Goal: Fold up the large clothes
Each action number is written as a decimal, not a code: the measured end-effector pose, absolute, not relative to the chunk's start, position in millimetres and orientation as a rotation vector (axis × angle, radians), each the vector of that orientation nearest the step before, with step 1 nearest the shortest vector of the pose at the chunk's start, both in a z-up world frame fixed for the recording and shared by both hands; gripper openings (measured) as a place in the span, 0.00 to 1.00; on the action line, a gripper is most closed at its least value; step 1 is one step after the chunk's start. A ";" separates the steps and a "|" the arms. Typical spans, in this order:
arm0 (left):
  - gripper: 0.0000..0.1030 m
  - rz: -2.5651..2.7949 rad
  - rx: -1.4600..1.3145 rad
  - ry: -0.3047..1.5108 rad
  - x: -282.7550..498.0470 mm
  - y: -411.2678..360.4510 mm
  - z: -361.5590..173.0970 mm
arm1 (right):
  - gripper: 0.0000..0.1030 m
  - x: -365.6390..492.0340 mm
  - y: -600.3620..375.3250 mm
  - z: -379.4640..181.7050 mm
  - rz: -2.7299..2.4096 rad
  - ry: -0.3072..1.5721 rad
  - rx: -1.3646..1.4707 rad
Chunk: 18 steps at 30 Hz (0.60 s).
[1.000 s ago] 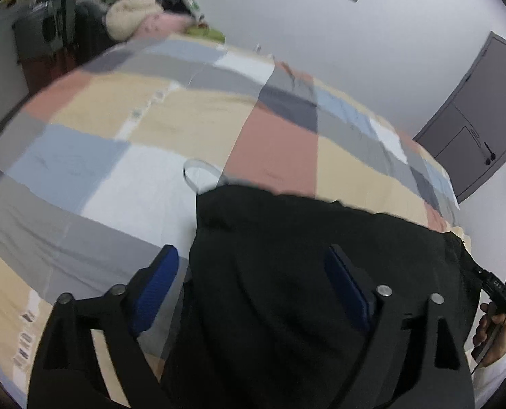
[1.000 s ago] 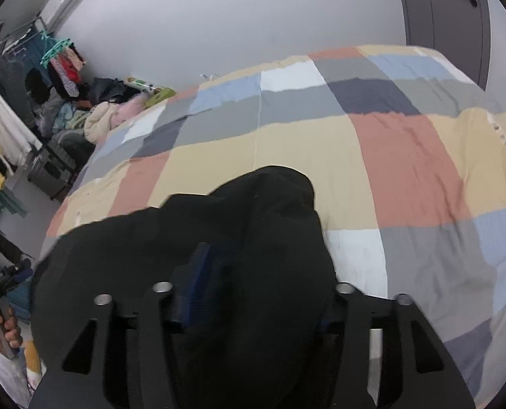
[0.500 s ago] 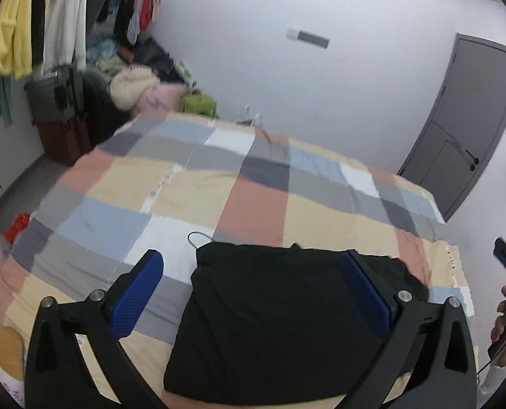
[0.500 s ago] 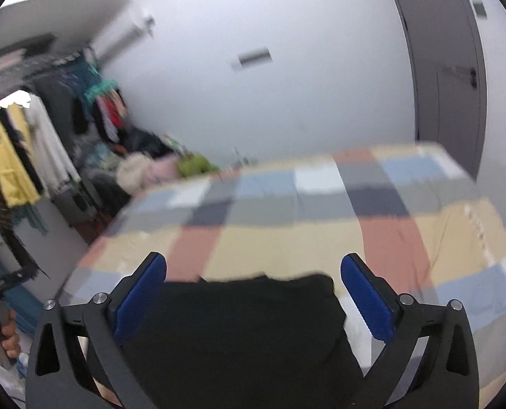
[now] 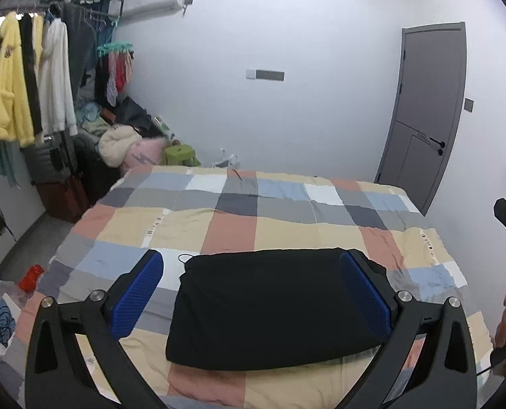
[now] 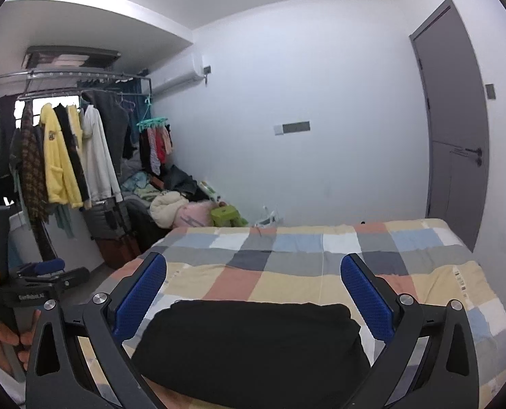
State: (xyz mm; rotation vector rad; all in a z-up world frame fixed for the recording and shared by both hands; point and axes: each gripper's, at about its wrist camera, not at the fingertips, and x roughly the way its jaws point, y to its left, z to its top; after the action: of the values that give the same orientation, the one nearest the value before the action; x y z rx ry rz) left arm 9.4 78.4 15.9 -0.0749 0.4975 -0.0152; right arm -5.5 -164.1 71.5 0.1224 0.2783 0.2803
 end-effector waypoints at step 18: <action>1.00 -0.027 -0.084 0.497 -74.2 57.0 -14.2 | 1.00 -98.7 -121.2 23.4 0.305 0.334 0.057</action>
State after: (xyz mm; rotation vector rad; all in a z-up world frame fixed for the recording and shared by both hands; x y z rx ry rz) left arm -74.2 57.0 -14.2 -0.0843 0.4965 -0.0271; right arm -98.7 -121.2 23.4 0.0575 0.3344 0.3045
